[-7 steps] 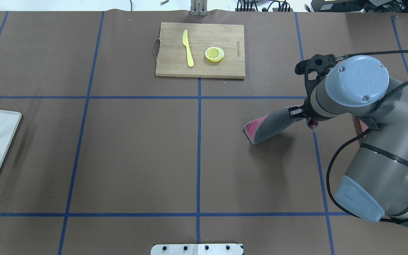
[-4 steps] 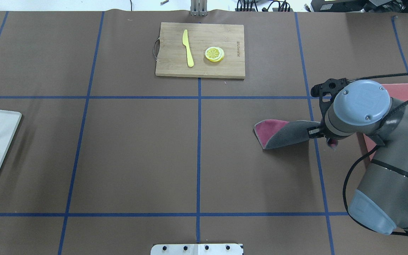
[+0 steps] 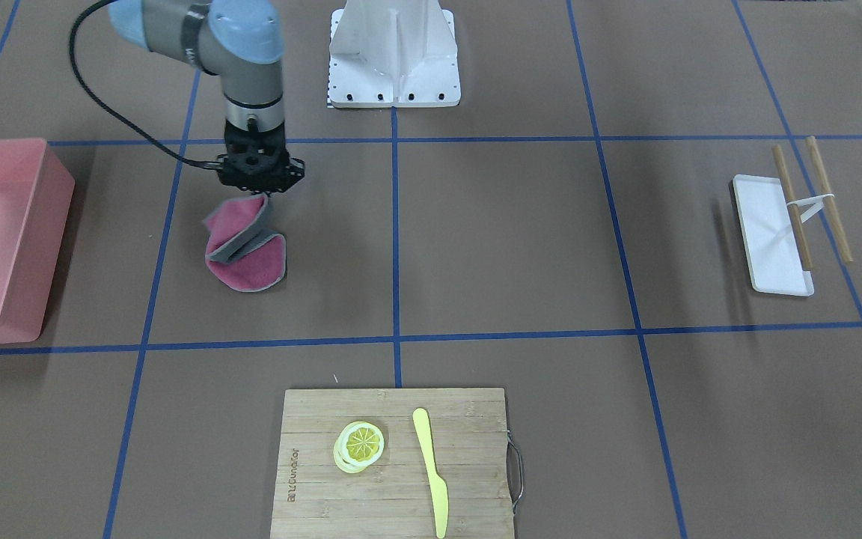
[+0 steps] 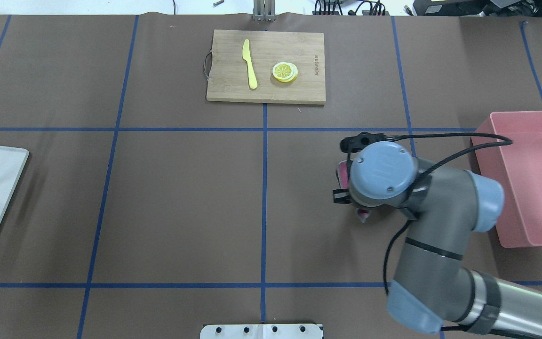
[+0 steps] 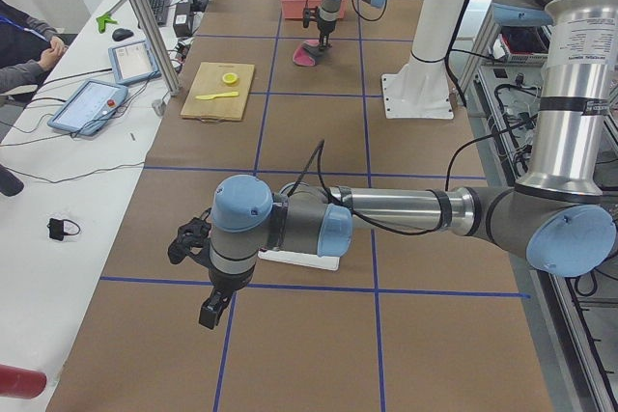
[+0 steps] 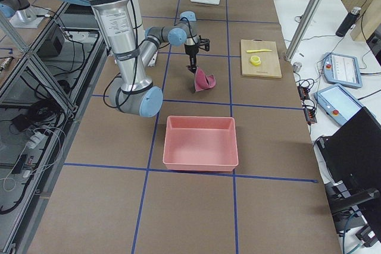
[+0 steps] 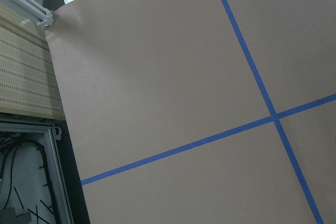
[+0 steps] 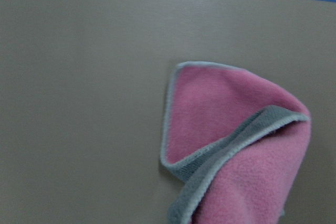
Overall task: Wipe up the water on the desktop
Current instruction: 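Wipe the towel across the table toward the center with the right gripper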
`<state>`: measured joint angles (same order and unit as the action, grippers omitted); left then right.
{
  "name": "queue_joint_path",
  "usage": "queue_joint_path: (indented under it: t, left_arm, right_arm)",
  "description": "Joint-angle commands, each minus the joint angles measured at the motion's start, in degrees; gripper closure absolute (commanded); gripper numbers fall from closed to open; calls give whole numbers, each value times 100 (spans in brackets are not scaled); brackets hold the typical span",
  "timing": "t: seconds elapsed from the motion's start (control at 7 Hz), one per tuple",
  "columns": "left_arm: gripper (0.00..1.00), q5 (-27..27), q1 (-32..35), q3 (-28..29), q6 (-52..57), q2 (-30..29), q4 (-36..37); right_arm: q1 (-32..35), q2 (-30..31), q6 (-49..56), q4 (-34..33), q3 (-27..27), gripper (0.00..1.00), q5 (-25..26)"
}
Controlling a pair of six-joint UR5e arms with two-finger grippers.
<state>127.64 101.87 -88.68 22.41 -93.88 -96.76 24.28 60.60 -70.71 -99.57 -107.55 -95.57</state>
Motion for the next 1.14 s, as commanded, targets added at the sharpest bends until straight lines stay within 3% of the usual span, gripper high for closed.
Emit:
queue_joint_path:
  t: [0.0,0.29,0.43,0.57,0.71,0.86,1.0]
  left_arm:
    - [2,15,0,-9,9,28,25]
    - [1,24,0,-18,9,37,34]
    - [1,24,0,-26,9,37,43]
    - [1,24,0,-26,9,37,52]
    - [2,24,0,-26,0,28,52]
    - [2,33,0,-35,0,19,52]
    - [1,33,0,-44,0,10,52]
  right_arm:
    - [-466,-1064,-1167,917,1091,100,536]
    - [-749,-2257,-2091,992,2058,100,899]
    - [-880,-2525,-2479,1079,2228,100,1222]
    - [-882,-2284,-2378,1175,2099,100,1208]
    - [-873,-1611,-1951,1168,1576,100,1199]
    - [-821,-839,-1625,1115,692,100,1094]
    - [-594,-170,-1369,1115,152,100,789]
